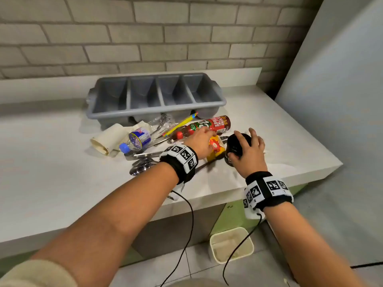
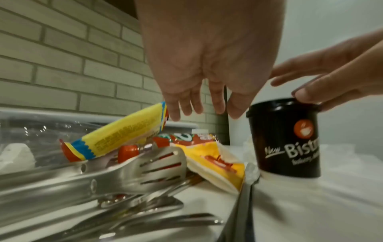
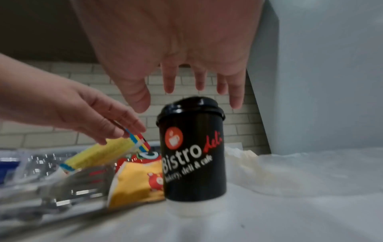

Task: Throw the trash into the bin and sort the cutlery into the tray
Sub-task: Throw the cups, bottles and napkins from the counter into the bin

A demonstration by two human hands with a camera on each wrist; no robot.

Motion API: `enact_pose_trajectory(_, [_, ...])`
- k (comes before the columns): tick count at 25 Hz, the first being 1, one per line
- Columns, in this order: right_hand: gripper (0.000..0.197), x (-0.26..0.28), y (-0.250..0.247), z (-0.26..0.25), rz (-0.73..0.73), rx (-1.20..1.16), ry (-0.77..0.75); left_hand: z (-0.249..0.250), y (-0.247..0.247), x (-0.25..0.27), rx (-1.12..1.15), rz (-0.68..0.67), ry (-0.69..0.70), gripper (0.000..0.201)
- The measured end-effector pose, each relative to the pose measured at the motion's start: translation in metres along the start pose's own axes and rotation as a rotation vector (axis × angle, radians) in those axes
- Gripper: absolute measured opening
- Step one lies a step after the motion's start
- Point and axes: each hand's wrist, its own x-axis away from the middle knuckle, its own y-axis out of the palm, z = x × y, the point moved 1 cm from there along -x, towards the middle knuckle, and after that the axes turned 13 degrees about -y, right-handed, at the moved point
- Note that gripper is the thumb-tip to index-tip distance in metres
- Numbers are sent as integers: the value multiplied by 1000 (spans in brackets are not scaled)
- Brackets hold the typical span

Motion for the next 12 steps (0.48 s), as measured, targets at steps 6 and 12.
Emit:
enact_pose_trajectory(6, [64, 1, 18, 10, -52, -98, 54, 24, 11, -43, -374, -33, 170, 61])
enact_pose_trajectory(12, [63, -1, 24, 10, -8, -156, 62, 35, 26, -74, -595, -96, 160, 38])
